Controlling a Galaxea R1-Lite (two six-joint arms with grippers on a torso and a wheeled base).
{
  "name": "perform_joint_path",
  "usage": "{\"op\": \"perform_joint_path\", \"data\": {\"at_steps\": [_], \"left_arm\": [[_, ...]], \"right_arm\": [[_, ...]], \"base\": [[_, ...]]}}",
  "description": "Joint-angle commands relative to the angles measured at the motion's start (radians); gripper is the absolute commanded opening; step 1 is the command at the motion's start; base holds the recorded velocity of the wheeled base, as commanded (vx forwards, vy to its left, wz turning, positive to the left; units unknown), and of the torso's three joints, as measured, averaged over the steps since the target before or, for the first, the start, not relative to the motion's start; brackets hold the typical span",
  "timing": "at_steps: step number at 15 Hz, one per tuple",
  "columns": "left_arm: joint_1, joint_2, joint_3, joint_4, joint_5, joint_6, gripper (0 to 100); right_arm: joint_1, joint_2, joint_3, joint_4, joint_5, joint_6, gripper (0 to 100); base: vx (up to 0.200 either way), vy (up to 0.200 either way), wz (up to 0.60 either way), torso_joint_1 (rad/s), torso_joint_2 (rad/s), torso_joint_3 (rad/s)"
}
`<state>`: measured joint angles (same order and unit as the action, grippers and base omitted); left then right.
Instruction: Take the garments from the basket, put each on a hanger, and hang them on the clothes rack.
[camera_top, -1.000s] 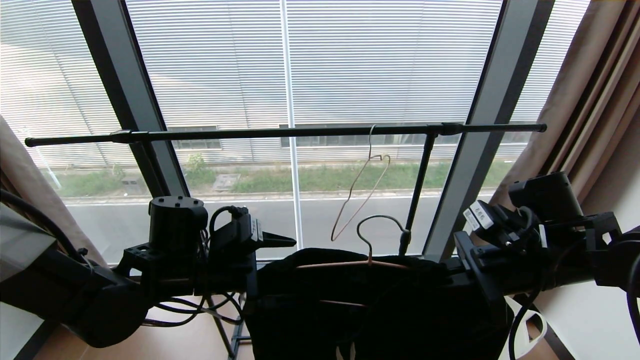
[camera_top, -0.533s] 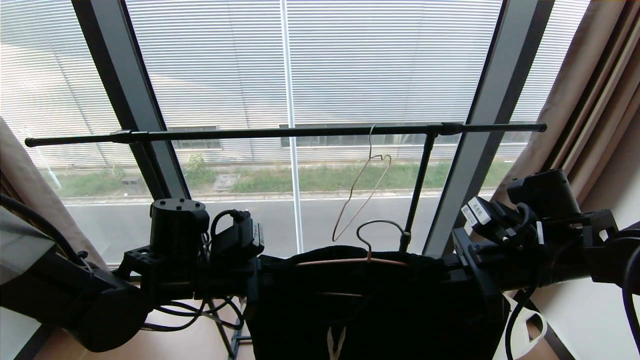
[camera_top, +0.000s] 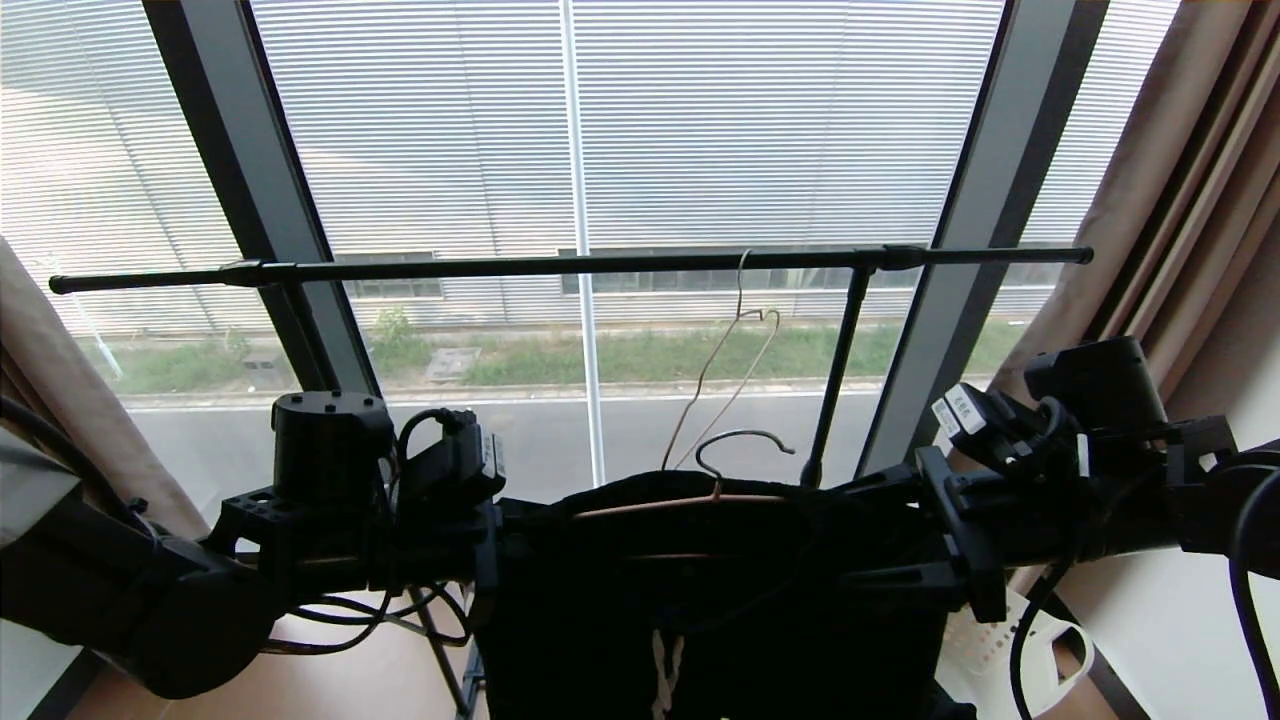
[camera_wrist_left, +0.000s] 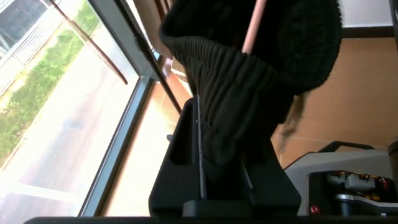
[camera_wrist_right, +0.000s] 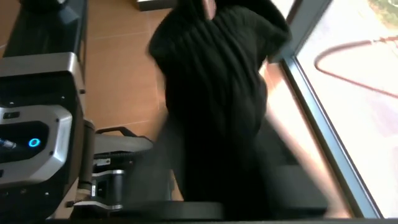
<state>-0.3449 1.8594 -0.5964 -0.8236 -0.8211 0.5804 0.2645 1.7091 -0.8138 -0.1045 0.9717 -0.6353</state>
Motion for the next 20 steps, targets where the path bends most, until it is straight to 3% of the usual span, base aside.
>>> {"op": "perform_joint_path", "data": {"at_steps": [1, 5, 13, 17, 20], "left_arm": [[0.020, -0.016, 0.007, -0.002, -0.001, -0.001, 0], [0.081, -0.066, 0.052, -0.002, -0.018, -0.039, 0], [0.112, -0.095, 0.098, -0.003, -0.079, -0.056, 0], [0.175, -0.134, 0.118, -0.003, -0.179, -0.134, 0], [0.187, -0.137, 0.119, -0.003, -0.205, -0.166, 0]], "right_arm": [[-0.022, 0.000, 0.005, -0.008, 0.002, -0.004, 100], [-0.057, 0.029, 0.041, -0.130, 0.002, -0.004, 100], [-0.136, 0.075, 0.019, -0.144, 0.047, 0.000, 100], [-0.203, 0.144, 0.013, -0.213, 0.151, 0.000, 100], [-0.222, 0.207, 0.001, -0.236, 0.156, 0.000, 100]], "base": [[0.000, 0.000, 0.00, 0.000, 0.00, 0.000], [0.000, 0.000, 0.00, 0.000, 0.00, 0.000], [0.000, 0.000, 0.00, 0.000, 0.00, 0.000], [0.000, 0.000, 0.00, 0.000, 0.00, 0.000], [0.000, 0.000, 0.00, 0.000, 0.00, 0.000]]}}
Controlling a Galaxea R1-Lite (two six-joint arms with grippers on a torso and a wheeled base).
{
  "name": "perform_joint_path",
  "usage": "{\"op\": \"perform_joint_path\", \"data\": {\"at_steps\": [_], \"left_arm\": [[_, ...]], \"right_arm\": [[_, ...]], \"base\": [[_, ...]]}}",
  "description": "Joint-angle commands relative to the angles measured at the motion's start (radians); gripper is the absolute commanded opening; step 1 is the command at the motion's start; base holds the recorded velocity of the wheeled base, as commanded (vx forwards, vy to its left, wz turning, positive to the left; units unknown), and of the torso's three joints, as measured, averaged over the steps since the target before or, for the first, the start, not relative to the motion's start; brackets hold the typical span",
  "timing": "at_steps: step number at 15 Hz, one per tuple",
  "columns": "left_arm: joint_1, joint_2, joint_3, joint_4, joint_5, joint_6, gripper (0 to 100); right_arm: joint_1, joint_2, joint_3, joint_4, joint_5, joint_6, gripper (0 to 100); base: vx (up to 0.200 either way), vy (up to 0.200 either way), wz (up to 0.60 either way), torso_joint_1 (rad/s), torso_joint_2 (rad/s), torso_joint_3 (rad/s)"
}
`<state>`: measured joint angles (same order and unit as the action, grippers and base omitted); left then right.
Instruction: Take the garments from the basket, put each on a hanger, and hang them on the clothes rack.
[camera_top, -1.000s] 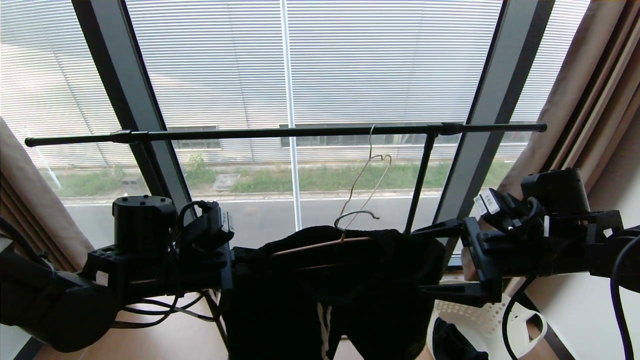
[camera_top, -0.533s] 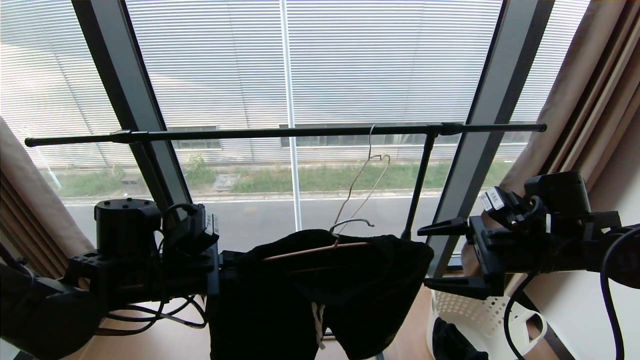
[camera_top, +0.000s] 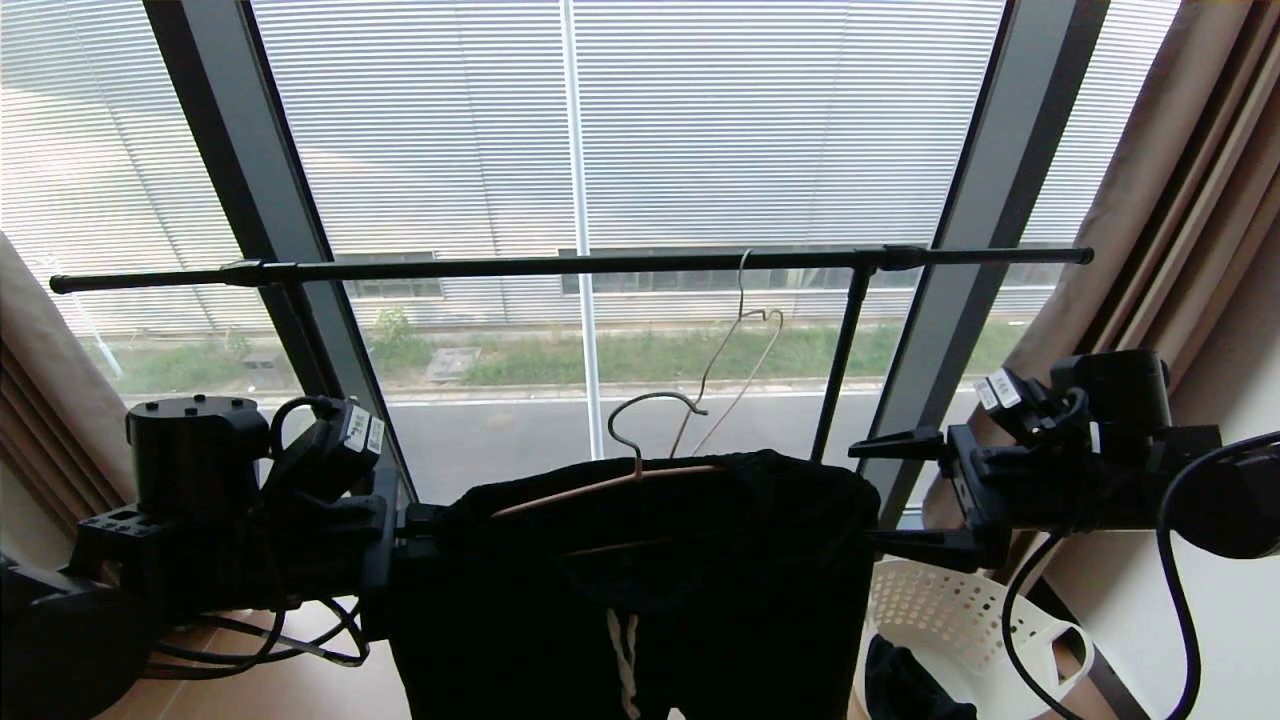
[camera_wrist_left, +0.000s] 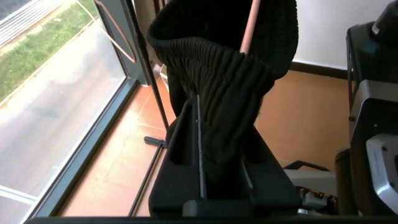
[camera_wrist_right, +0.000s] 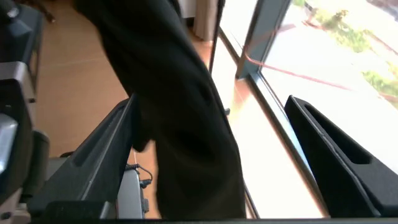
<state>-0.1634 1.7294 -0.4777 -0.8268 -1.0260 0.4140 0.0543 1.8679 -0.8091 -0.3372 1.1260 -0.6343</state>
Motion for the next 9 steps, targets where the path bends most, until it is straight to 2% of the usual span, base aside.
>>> {"op": "perform_joint_path", "data": {"at_steps": [1, 5, 9], "left_arm": [[0.007, -0.007, -0.006, 0.000, -0.002, -0.014, 0], [0.005, -0.014, -0.004, -0.063, -0.002, -0.089, 0], [-0.001, -0.016, -0.006, -0.077, -0.002, -0.113, 0]], "right_arm": [[-0.011, 0.053, 0.001, -0.002, 0.002, -0.002, 100], [-0.004, 0.096, 0.011, 0.000, 0.000, -0.007, 100], [0.016, 0.155, 0.018, -0.002, -0.002, -0.027, 100]], "base": [[0.000, 0.000, 0.00, 0.000, 0.00, 0.000], [0.000, 0.000, 0.00, 0.000, 0.00, 0.000], [0.000, 0.000, 0.00, 0.000, 0.00, 0.000]]}}
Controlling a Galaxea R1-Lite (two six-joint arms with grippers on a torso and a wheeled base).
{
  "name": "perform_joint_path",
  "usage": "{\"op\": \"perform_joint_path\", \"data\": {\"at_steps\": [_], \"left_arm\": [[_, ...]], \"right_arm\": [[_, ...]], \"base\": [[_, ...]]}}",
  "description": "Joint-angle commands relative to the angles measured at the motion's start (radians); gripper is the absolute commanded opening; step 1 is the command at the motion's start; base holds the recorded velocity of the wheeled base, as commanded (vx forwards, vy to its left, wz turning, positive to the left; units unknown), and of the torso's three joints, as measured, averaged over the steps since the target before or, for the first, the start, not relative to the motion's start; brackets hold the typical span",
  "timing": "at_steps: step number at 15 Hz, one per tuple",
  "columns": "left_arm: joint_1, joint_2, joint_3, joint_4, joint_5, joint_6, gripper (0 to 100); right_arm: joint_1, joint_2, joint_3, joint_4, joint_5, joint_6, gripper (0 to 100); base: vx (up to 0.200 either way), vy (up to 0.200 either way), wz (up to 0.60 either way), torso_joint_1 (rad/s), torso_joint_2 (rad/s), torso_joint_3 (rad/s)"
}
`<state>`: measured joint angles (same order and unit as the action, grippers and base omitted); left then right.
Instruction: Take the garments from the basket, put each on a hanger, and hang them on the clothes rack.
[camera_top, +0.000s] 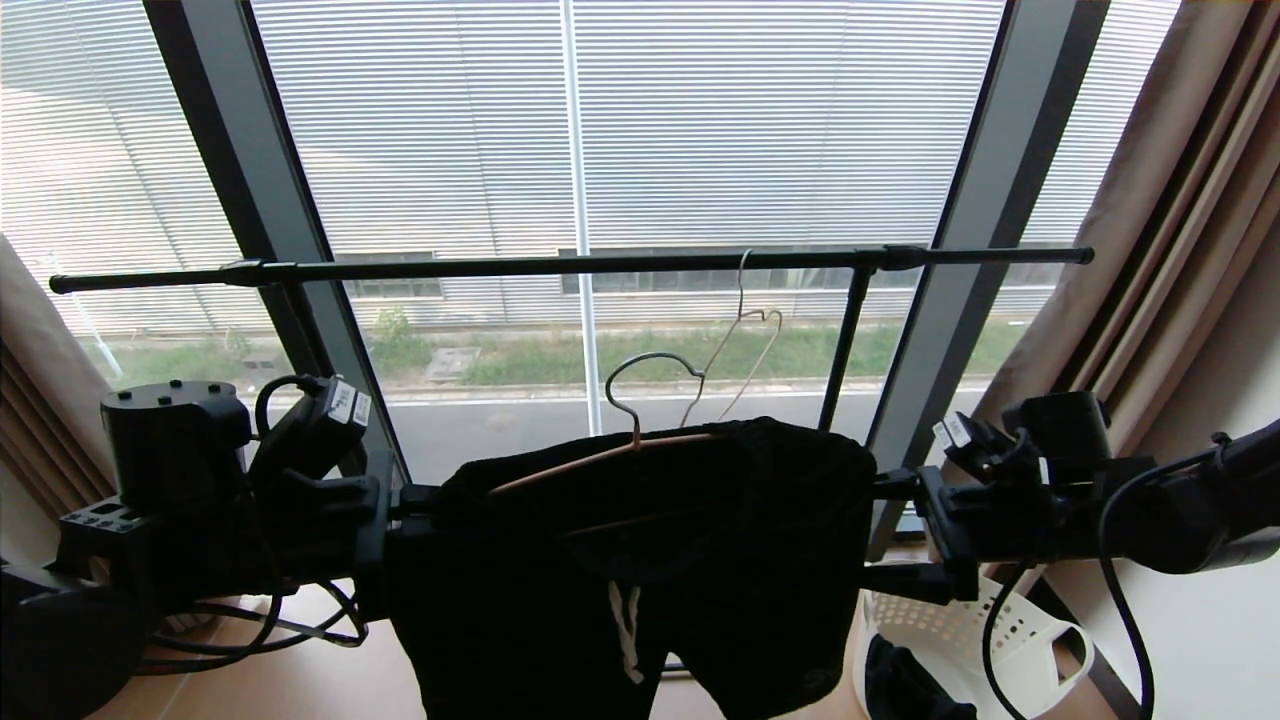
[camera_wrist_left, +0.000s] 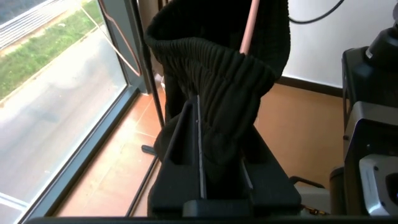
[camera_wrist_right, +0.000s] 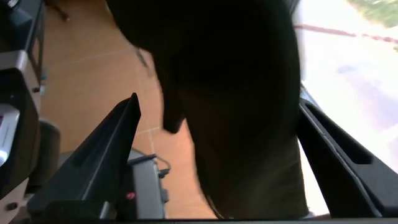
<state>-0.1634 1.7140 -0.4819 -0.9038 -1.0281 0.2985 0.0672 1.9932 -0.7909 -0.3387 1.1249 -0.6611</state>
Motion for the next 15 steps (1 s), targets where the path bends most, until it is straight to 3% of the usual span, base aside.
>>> {"op": "perform_joint_path", "data": {"at_steps": [1, 6, 7, 15], "left_arm": [[-0.004, -0.002, -0.001, -0.006, 0.000, -0.016, 0], [-0.031, -0.007, 0.011, -0.040, 0.000, -0.050, 0], [-0.031, -0.008, 0.013, -0.038, 0.000, -0.050, 0], [0.007, -0.024, 0.057, -0.099, 0.000, -0.127, 0]], "right_arm": [[0.005, 0.050, -0.004, 0.000, -0.002, 0.000, 100], [0.025, 0.101, -0.030, -0.002, -0.011, 0.009, 100], [0.026, 0.101, -0.031, -0.002, -0.014, 0.011, 0], [-0.040, 0.098, -0.064, 0.000, -0.034, 0.011, 0]], "base": [[0.000, 0.000, 0.00, 0.000, 0.00, 0.000], [0.000, 0.000, 0.00, 0.000, 0.00, 0.000], [0.000, 0.000, 0.00, 0.000, 0.00, 0.000], [0.000, 0.000, 0.00, 0.000, 0.00, 0.000]]}}
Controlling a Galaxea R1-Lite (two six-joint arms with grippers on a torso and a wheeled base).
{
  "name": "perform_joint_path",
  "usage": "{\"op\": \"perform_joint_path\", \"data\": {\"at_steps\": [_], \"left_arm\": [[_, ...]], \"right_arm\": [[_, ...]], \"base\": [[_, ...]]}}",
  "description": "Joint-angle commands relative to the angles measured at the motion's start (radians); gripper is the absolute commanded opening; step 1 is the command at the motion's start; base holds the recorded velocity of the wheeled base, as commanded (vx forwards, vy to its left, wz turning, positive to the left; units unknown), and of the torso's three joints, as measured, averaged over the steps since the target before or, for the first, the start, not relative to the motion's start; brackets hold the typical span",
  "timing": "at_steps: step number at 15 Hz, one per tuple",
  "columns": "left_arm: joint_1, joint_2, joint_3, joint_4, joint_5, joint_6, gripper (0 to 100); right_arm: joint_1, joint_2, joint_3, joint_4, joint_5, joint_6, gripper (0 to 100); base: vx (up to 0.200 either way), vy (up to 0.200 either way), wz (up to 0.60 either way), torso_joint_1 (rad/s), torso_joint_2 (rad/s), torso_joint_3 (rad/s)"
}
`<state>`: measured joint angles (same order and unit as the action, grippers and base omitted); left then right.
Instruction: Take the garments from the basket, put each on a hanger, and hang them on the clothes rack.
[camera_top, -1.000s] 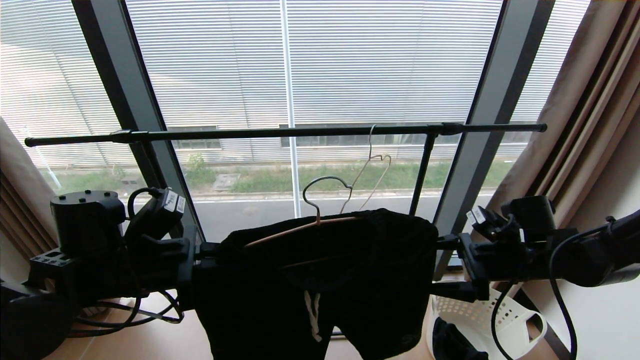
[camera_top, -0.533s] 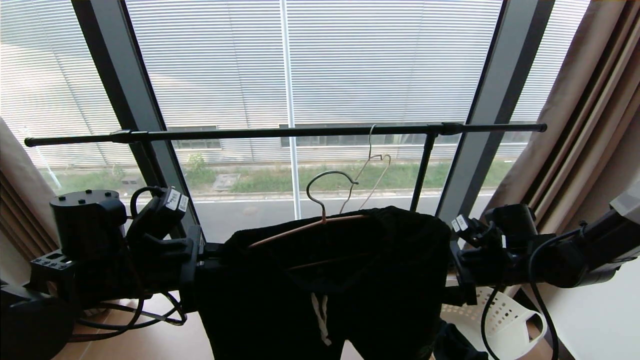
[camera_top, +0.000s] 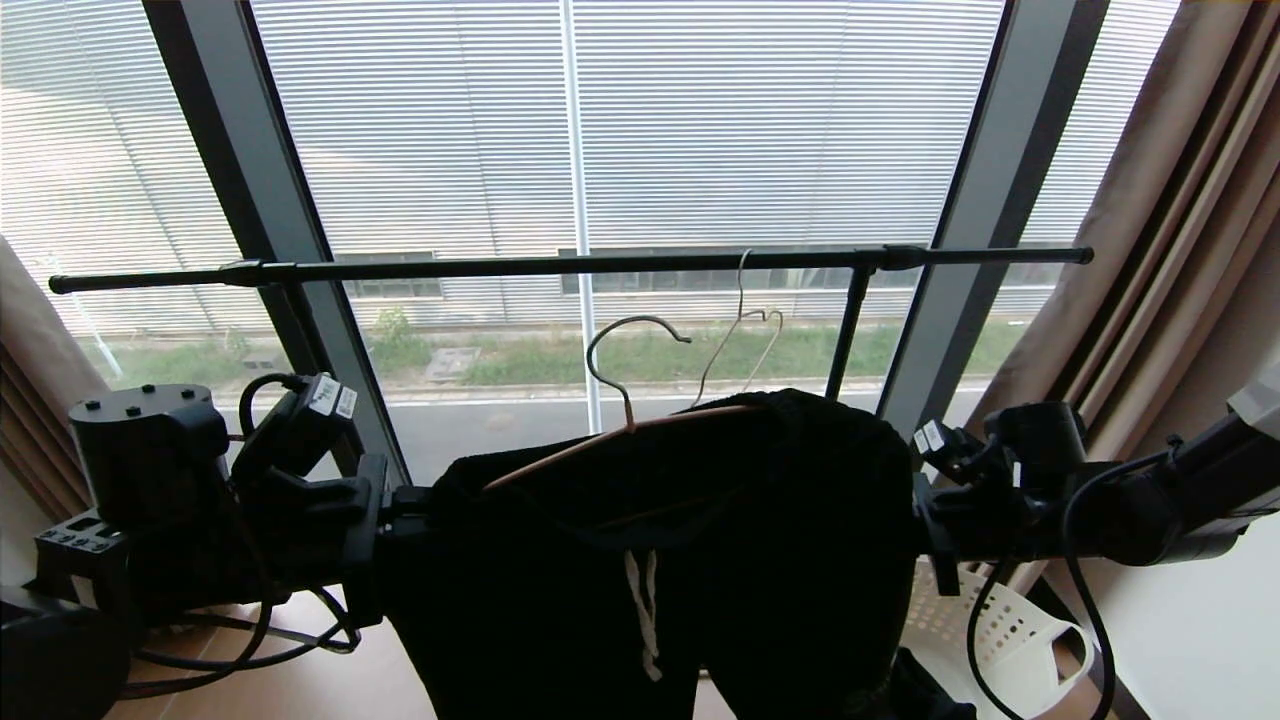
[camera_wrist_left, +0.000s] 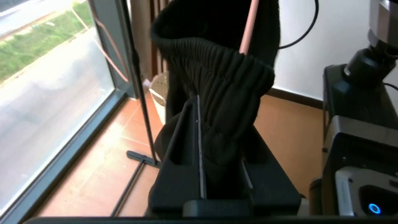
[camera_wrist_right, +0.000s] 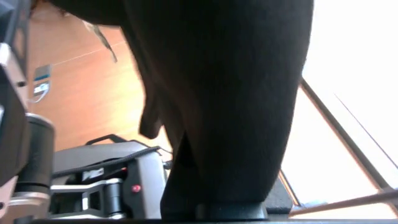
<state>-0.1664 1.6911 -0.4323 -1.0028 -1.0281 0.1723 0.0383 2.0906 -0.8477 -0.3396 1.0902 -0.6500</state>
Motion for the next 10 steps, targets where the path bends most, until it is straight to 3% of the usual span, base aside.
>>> {"op": "perform_joint_path", "data": {"at_steps": [1, 10], "left_arm": [[0.019, -0.002, 0.017, -0.014, 0.000, -0.011, 0], [0.044, -0.004, 0.055, -0.054, 0.000, -0.019, 0]], "right_arm": [[-0.014, 0.002, -0.008, -0.001, 0.000, 0.000, 0], [-0.015, -0.001, -0.007, 0.002, -0.016, 0.000, 0]], "base": [[0.000, 0.000, 0.00, 0.000, 0.00, 0.000], [0.000, 0.000, 0.00, 0.000, 0.00, 0.000]]}}
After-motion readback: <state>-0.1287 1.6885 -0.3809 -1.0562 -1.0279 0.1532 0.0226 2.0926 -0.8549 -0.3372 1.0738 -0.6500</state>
